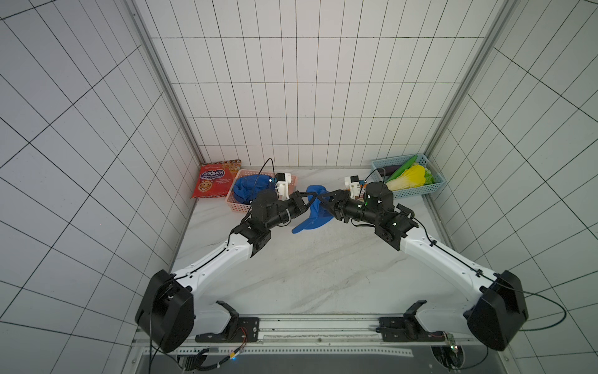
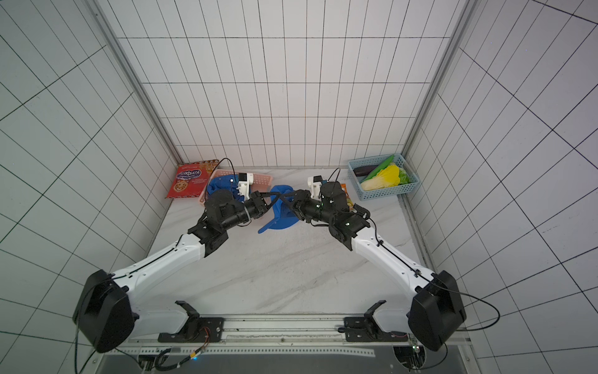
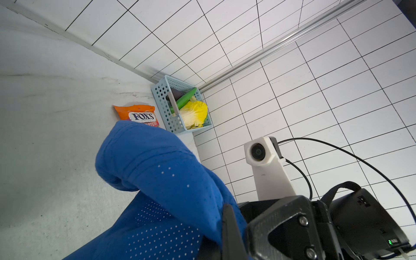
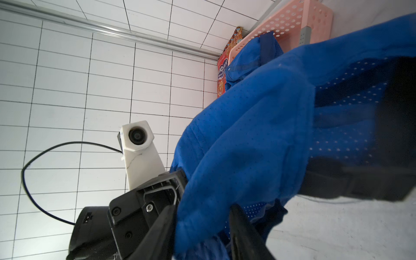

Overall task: Turn the baseball cap inside out
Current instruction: Turn over the baseball cap.

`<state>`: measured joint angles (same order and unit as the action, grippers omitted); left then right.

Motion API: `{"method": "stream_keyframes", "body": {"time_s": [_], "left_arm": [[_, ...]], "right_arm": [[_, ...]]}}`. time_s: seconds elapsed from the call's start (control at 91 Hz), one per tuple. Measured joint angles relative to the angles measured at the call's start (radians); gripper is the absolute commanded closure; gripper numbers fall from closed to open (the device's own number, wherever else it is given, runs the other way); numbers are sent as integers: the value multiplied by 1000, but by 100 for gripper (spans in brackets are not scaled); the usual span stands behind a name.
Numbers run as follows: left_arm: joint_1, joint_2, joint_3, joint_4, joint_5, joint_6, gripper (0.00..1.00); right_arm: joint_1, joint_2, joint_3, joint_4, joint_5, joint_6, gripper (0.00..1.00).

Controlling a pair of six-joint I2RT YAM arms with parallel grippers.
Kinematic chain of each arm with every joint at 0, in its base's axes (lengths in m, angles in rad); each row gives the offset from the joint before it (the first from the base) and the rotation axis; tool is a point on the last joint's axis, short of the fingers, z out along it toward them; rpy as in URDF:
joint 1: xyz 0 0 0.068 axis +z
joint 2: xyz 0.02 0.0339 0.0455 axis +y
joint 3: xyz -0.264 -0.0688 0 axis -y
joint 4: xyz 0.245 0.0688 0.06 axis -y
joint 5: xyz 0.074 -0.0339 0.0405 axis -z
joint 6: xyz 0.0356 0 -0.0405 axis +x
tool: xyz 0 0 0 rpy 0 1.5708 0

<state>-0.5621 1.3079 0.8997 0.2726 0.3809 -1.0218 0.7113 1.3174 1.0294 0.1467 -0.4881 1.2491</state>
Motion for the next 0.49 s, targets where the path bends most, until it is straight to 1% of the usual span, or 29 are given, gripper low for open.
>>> {"method": "stream_keyframes", "body": {"time_s": [0.077, 0.176, 0.242, 0.264, 0.308, 0.33, 0.352, 0.385, 0.418, 0.495], "left_arm": [[0, 0, 0, -2, 0, 0, 100], [0, 0, 3, -3, 0, -2, 100], [0, 0, 5, -4, 0, -4, 100], [0, 0, 5, -5, 0, -4, 92], [0, 0, 6, -6, 1, -4, 71], [0, 0, 7, -8, 1, -4, 57], [0, -1, 7, -8, 0, -3, 46], [0, -3, 7, -11, 0, -1, 33], [1, -5, 7, -17, 0, 1, 24], [8, -21, 0, -34, 0, 18, 13]], "right_arm": [[4, 1, 0, 10, -1, 3, 75], [5, 1, -1, 27, -2, -1, 99], [6, 1, -2, 35, -2, 3, 100], [7, 1, -2, 37, -1, 0, 100], [7, 1, -2, 42, -1, -6, 100], [7, 1, -2, 44, -1, -8, 100], [7, 1, -2, 46, -1, -12, 100], [6, 0, -2, 47, -1, -18, 100], [3, 0, -2, 49, -1, -25, 100], [-7, -6, -3, 51, 0, -39, 100]]}}
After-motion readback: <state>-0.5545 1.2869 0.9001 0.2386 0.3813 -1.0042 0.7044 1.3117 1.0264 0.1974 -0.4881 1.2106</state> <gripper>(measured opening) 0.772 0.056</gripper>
